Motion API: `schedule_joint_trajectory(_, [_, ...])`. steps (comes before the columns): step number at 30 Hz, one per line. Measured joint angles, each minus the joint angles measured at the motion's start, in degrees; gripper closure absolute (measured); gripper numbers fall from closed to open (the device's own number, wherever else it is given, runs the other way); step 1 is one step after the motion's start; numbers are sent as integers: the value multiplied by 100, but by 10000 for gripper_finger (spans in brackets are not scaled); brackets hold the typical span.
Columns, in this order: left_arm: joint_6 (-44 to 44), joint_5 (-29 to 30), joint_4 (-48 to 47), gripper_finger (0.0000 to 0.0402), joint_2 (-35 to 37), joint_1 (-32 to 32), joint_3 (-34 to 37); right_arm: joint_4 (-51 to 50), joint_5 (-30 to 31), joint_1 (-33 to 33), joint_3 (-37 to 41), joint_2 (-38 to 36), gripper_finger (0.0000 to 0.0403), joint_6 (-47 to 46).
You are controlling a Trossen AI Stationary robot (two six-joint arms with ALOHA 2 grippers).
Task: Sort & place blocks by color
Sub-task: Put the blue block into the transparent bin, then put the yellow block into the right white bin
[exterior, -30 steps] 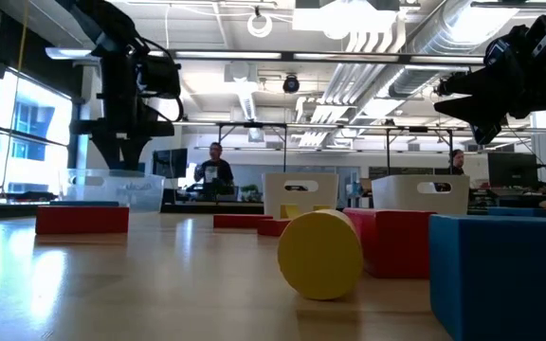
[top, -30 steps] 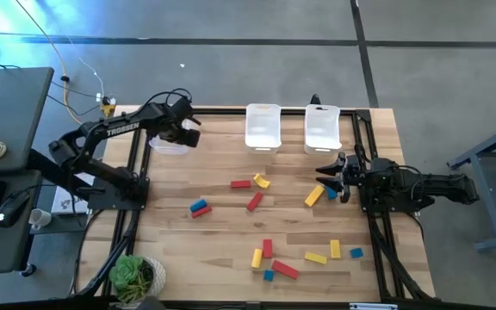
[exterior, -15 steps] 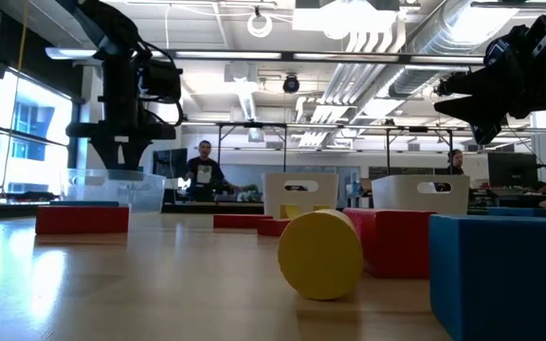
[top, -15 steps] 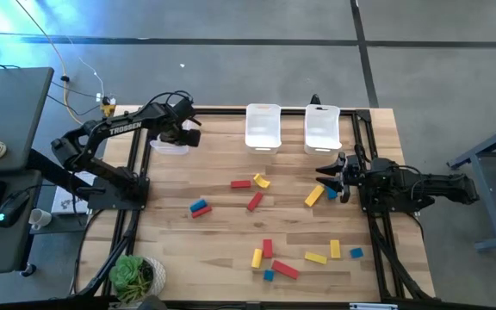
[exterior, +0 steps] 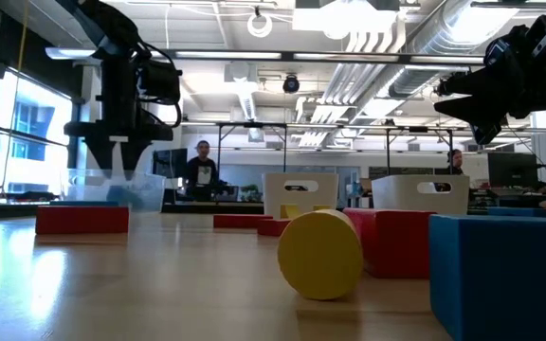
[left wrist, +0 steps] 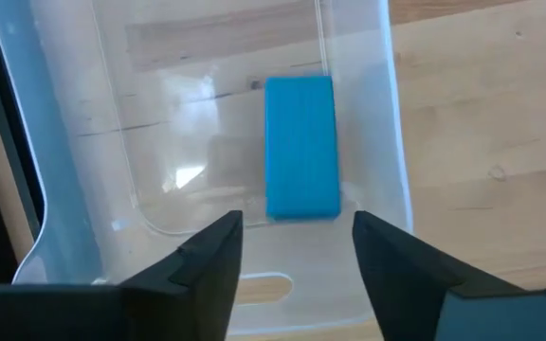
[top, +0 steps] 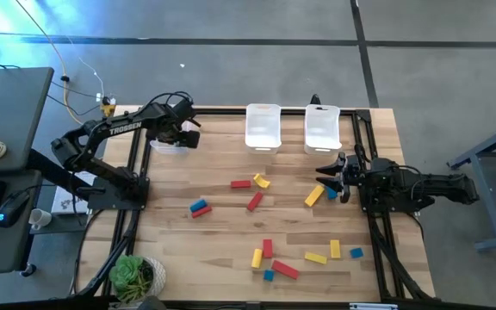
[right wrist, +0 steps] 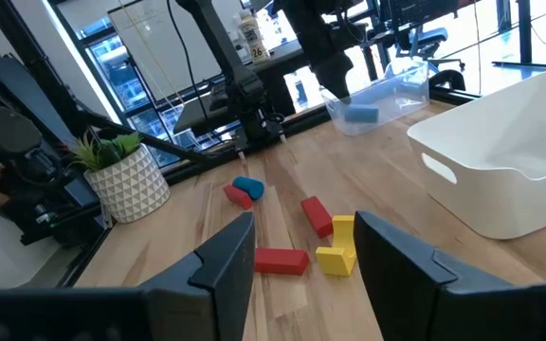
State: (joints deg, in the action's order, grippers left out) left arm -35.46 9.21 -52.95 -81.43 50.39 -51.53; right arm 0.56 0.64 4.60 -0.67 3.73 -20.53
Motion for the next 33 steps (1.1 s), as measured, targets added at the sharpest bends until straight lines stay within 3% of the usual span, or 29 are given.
schedule_joint_trajectory(6, [-18, -17, 0, 191, 0, 0, 0, 45, 83, 0, 5, -2, 236, -255])
schedule_joint_trajectory(14, [52, 34, 1, 202, 182, 0, -2, 141, 817, 0, 6, -2, 236, -2002])
schedule_joint_trajectory(22, [68, 23, 0, 209, 782, -2, -2, 195, 1017, 0, 6, -2, 236, -3164])
schedule_joint_trajectory(33, [118, -38, 0, 209, 1782, -4, -2, 681, 1112, 1, 6, 0, 236, -3628])
